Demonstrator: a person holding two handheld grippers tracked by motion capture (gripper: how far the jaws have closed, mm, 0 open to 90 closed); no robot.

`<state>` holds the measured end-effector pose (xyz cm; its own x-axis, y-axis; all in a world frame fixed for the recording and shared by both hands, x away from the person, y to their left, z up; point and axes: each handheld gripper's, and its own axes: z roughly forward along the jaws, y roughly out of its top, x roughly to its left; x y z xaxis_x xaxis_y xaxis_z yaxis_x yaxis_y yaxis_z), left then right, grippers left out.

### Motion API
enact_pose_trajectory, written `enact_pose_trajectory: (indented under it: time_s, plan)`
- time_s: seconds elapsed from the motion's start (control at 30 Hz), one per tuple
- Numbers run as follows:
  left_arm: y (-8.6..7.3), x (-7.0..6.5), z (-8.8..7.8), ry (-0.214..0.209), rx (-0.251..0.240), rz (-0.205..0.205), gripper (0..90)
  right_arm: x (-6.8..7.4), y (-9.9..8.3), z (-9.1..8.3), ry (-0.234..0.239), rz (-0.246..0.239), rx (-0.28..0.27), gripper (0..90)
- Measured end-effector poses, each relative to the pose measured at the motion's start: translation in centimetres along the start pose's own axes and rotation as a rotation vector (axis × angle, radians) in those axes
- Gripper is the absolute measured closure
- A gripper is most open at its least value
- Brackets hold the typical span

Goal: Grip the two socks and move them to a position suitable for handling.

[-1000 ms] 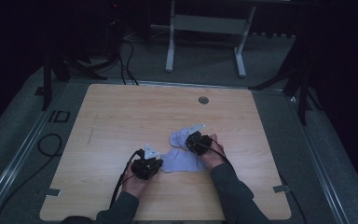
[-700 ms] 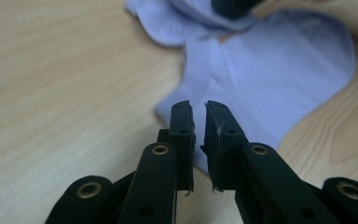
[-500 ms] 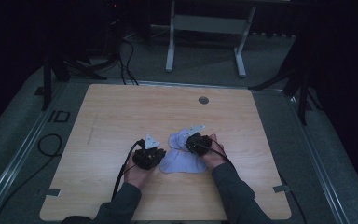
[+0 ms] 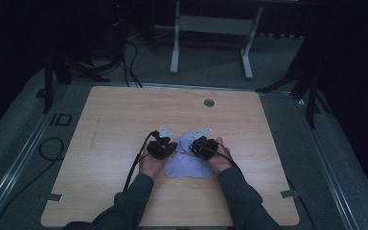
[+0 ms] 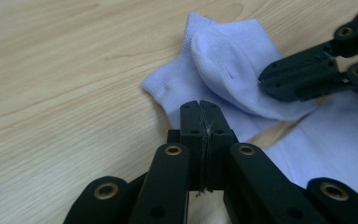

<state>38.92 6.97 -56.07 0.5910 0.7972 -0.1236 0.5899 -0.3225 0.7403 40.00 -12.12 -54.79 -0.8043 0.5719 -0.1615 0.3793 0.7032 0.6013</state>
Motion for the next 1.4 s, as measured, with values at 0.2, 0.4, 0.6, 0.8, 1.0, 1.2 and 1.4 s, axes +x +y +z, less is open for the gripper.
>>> enact_pose_trajectory:
  time_s: [0.2,0.4,0.6,0.8,1.0,1.2,1.4]
  plan:
    - [-0.1,-0.1,0.5,0.017,0.002,0.011,89.6,0.0,0.1,0.0,0.000,0.002,0.008,87.6]
    - [-0.2,-0.1,0.5,0.021,0.002,0.020,89.8,-0.4,0.3,-0.1,0.010,0.032,0.004,84.3]
    - [-0.2,-0.2,0.5,0.025,-0.002,0.029,89.8,-0.9,1.4,-0.6,-0.004,0.058,-0.018,80.0]
    - [-0.4,-0.1,0.5,0.022,-0.014,0.021,89.8,-1.8,2.6,-0.6,-0.015,0.117,-0.034,73.9]
    - [-0.4,-0.2,0.5,0.024,-0.015,0.025,89.8,-2.3,3.7,0.0,-0.026,0.182,-0.035,67.3]
    - [-0.4,-0.3,0.5,0.033,-0.014,0.032,89.8,-2.6,4.8,0.7,-0.012,0.243,-0.030,61.1]
    - [-0.4,-0.5,0.4,0.045,-0.010,0.046,89.8,-2.4,5.8,1.2,0.002,0.241,-0.025,58.9]
